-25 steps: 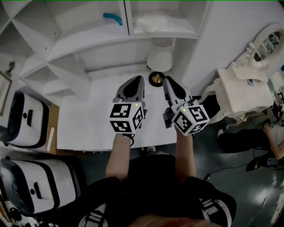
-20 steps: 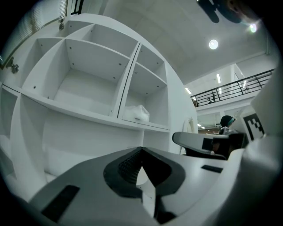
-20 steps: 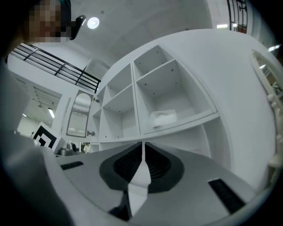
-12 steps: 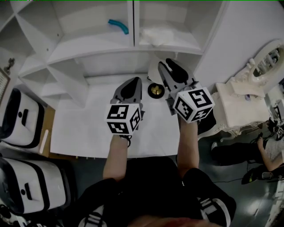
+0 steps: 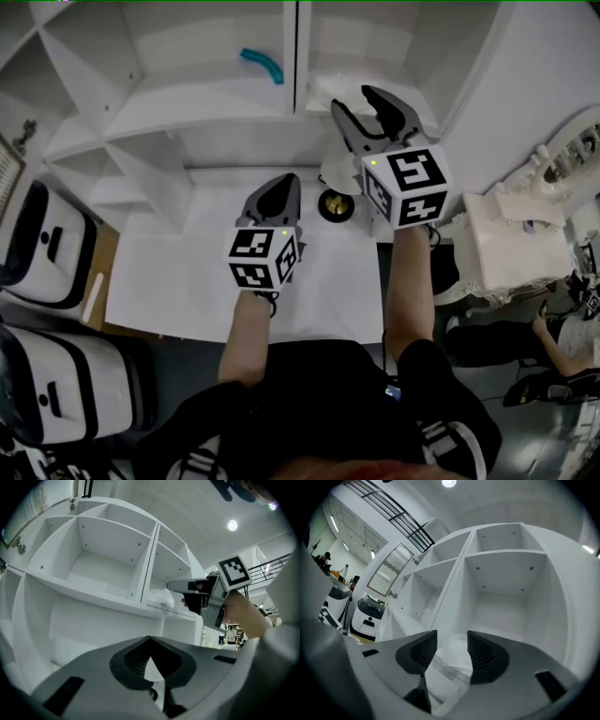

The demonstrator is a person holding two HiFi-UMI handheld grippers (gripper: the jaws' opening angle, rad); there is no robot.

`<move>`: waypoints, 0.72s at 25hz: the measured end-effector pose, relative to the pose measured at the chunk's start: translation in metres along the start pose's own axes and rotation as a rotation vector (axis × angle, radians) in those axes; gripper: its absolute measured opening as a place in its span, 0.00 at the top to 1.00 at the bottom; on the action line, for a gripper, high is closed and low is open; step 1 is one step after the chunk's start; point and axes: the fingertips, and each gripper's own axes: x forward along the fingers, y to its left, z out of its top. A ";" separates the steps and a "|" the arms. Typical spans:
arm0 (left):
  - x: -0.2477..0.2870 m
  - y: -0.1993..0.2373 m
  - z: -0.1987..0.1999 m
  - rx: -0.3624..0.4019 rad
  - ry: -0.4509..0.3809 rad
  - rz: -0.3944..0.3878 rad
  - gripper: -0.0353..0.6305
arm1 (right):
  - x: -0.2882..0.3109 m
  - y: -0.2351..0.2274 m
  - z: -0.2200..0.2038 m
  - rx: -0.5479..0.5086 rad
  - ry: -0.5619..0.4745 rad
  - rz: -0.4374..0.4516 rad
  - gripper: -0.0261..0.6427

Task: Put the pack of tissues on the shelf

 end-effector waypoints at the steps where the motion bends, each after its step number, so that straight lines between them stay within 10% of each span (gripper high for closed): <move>1: 0.001 0.002 -0.004 -0.005 0.011 0.006 0.93 | 0.004 -0.001 0.002 -0.021 0.002 -0.007 0.66; 18: -0.012 0.022 -0.018 0.002 0.052 0.076 0.93 | 0.015 -0.014 -0.014 -0.011 -0.005 -0.128 0.90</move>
